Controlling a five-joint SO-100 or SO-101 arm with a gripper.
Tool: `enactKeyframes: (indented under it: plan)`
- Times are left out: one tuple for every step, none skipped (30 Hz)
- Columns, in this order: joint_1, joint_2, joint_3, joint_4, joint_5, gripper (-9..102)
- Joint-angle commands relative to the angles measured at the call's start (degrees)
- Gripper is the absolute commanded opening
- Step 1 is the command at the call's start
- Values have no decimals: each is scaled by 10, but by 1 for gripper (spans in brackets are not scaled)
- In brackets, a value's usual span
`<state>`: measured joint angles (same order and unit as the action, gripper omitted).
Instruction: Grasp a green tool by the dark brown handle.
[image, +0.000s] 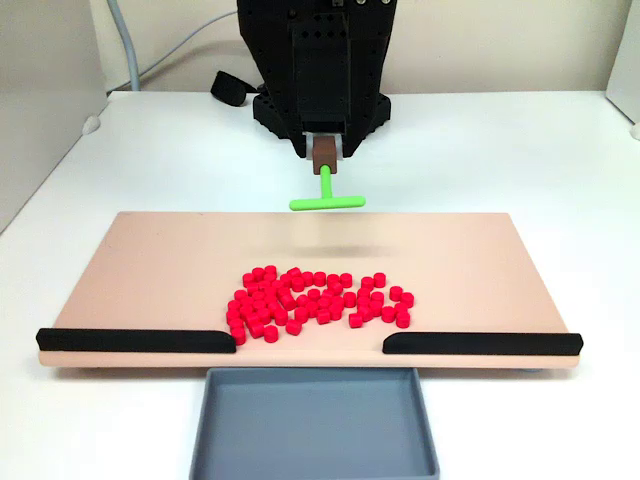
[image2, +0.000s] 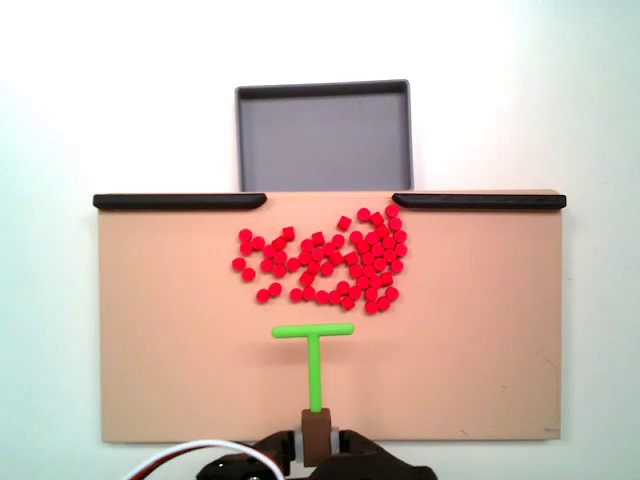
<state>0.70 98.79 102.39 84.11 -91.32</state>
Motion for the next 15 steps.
enactKeyframes:
  plan:
    - [13, 18, -18, 0, -16, 0]
    - [15, 17, -16, 0, -16, 0]
    - [17, 17, -15, 0, -17, 0]
    - [18, 17, -13, 0, -17, 0]
    - [18, 17, -12, 0, -16, 0]
    - [18, 17, -12, 0, -16, 0]
    - [18, 17, -12, 0, -17, 0]
    - [19, 18, -12, 0, -17, 0]
    - [20, 18, -11, 0, -17, 0]
    - [21, 18, -11, 0, -18, 0]
    - [22, 18, -11, 0, -19, 0]
    - [22, 18, -11, 0, -20, 0]
    - [23, 18, -11, 0, -20, 0]
    - [23, 18, -11, 0, -21, 0]
    - [23, 18, -11, 0, -21, 0]
